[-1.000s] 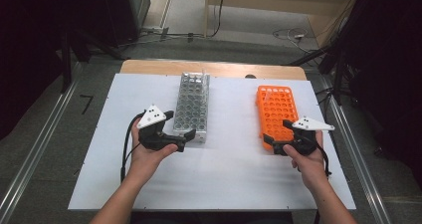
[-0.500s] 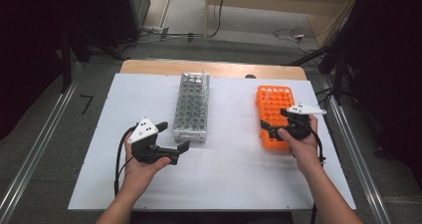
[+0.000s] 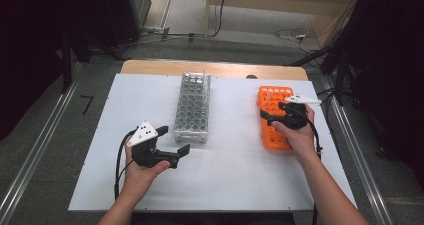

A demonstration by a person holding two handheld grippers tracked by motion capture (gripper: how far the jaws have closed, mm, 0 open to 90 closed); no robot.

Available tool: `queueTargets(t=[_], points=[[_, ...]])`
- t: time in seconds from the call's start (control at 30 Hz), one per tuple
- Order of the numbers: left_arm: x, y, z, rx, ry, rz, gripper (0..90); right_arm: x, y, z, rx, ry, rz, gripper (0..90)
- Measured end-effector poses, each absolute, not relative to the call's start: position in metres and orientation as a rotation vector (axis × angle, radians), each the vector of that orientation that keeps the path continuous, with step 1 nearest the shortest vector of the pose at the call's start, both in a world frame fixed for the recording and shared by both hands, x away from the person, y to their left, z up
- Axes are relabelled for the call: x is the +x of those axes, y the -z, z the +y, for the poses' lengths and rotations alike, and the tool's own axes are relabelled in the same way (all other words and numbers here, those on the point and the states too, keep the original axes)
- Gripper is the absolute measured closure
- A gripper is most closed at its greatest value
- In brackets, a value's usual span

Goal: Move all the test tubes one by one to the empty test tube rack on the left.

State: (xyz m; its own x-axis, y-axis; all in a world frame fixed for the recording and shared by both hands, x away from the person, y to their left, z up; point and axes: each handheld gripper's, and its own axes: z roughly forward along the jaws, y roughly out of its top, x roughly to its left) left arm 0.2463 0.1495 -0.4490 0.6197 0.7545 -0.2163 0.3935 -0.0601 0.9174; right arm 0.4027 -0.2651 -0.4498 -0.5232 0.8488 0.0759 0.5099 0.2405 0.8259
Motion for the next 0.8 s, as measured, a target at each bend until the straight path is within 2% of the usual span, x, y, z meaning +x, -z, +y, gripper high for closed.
queueTargets(t=[0.2, 0.33, 0.53, 0.8], points=[[0.246, 0.449, 0.15, 1.678, -0.389, 0.957, 0.0, 0.416, 0.452, -0.262, 1.281, -1.138, 2.123, 27.1], [0.245, 0.449, 0.149, 1.675, -0.389, 0.956, 0.0, 0.425, 0.452, -0.258, 1.298, -1.102, 2.112, 38.9], [0.245, 0.449, 0.148, 1.679, -0.387, 0.951, 0.0, 0.436, 0.454, -0.253, 1.32, -1.079, 2.125, 47.6], [0.245, 0.449, 0.147, 1.678, -0.385, 0.953, 0.0, 0.443, 0.455, -0.248, 1.325, -1.018, 2.117, 64.6]])
